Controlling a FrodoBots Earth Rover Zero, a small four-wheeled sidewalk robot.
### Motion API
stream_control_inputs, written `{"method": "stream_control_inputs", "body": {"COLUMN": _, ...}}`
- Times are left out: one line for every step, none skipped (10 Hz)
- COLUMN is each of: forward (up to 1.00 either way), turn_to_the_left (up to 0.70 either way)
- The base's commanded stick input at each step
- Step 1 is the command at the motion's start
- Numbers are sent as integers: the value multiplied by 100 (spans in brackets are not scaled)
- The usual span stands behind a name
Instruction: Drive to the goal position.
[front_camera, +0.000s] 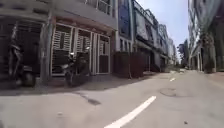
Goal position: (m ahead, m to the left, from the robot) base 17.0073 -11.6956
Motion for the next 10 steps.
{"method": "stream_control_inputs", "body": {"forward": 100, "turn_to_the_left": -32}}
{"method": "stream_control_inputs", "body": {"forward": 100, "turn_to_the_left": -11}}
{"method": "stream_control_inputs", "body": {"forward": 100, "turn_to_the_left": 0}}
{"method": "stream_control_inputs", "body": {"forward": 100, "turn_to_the_left": 0}}
{"method": "stream_control_inputs", "body": {"forward": 100, "turn_to_the_left": 0}}
{"method": "stream_control_inputs", "body": {"forward": 100, "turn_to_the_left": 0}}
{"method": "stream_control_inputs", "body": {"forward": 100, "turn_to_the_left": 0}}
{"method": "stream_control_inputs", "body": {"forward": 100, "turn_to_the_left": 0}}
{"method": "stream_control_inputs", "body": {"forward": 100, "turn_to_the_left": 0}}
{"method": "stream_control_inputs", "body": {"forward": 100, "turn_to_the_left": 0}}
